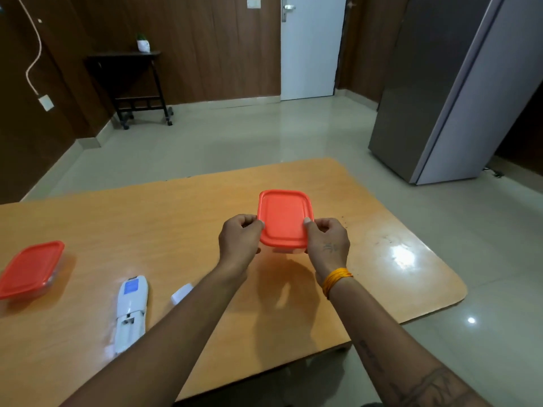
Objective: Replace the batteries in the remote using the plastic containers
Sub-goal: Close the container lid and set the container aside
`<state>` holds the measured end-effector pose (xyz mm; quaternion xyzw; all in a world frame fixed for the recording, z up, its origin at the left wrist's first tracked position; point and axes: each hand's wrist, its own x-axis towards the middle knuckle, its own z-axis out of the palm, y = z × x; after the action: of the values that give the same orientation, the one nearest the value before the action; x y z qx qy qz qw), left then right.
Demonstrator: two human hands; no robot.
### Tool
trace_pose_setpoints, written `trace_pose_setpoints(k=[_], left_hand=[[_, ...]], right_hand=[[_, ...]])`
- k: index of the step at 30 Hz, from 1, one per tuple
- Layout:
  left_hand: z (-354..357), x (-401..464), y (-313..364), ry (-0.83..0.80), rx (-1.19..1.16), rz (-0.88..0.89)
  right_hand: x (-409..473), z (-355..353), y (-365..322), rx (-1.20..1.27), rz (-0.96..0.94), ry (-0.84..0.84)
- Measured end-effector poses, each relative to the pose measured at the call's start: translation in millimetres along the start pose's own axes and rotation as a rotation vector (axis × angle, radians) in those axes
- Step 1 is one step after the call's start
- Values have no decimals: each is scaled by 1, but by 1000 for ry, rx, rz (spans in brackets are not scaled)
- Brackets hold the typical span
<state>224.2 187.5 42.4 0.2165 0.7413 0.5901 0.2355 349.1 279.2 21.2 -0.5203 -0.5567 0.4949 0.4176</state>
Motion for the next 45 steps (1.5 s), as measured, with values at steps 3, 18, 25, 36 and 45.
trace_pose_setpoints(k=[3, 18, 25, 36, 45], left_hand=[[32, 22, 10, -146, -103, -47], [207, 185, 3, -231, -201, -35], [246, 247, 6, -206, -165, 8], [256, 265, 7, -134, -44, 12], [187, 190, 37, -95, 9, 156]], right_hand=[[41, -10, -2, 4, 10, 1], [265, -17, 1, 35, 50, -55], [333, 7, 7, -29, -4, 27], [341, 12, 10, -136, -77, 147], [249, 11, -9, -125, -199, 160]])
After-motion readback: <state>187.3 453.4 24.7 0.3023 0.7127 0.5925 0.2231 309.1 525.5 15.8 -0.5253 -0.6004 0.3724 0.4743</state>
